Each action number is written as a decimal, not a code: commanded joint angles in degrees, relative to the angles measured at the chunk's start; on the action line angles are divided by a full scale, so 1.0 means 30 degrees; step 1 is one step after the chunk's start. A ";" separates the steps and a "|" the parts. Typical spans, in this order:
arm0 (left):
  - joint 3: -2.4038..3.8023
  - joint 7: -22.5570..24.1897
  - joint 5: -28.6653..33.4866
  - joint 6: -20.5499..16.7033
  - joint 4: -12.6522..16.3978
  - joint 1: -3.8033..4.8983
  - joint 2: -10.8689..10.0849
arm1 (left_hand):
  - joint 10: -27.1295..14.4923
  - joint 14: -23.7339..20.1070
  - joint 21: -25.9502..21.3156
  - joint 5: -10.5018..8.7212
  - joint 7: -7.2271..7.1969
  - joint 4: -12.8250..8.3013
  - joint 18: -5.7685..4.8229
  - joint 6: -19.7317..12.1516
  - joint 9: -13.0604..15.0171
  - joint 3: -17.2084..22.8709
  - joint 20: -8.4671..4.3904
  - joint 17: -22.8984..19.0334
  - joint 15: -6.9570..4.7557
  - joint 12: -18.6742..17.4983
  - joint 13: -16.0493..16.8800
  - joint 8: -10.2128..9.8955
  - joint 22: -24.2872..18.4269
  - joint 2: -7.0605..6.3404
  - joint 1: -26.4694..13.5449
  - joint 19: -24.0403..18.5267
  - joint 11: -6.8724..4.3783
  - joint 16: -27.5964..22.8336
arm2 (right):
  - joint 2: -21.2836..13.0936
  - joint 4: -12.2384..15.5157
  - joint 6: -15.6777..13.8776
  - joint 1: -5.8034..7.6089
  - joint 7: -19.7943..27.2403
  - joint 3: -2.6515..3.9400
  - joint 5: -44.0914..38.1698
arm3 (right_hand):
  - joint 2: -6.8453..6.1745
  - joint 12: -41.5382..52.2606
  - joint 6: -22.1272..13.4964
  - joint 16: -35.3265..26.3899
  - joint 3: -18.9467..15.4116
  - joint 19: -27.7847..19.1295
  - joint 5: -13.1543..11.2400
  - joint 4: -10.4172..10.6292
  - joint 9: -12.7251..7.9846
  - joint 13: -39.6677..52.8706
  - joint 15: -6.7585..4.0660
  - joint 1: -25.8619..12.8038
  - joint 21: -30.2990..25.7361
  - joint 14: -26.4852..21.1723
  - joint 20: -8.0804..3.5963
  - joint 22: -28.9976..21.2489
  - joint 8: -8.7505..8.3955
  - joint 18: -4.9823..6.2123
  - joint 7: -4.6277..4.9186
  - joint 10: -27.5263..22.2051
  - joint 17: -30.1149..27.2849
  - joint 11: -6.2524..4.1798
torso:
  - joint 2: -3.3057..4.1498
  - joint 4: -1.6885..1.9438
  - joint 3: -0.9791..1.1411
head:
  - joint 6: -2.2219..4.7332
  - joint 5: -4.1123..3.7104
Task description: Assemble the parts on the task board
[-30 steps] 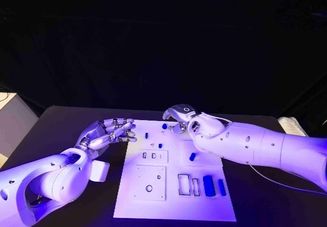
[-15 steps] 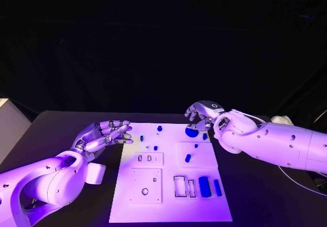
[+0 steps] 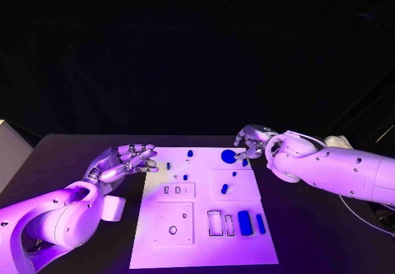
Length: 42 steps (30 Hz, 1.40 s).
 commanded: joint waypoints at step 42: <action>0.0015 0.0076 -0.0087 0.0432 -0.0291 0.0014 0.0203 | 0.0098 -0.0166 0.0141 -0.0029 0.0001 0.0001 -0.0038 0.0188 -0.0028 0.0131 0.0049 0.0066 0.0033 -0.0113 -0.0011 -0.0123 0.0074 -0.0030 0.0166 -0.0170 0.0006 0.0148 | 0.1729 -0.1677 0.0390 -0.0611 -0.0514 -0.0031 0.2301 | 0.0563 0.1481 -0.0240 0.0285 -0.0271 0.1983 0.1375 0.1776 0.0052 0.5015 0.0241 0.0146 0.1071 0.2043 0.0253 0.4987 0.0553 -0.0548 0.0052 0.2061 0.5009 0.0145 | -0.0055 0.0019 -0.0052 | -0.0290 0.0149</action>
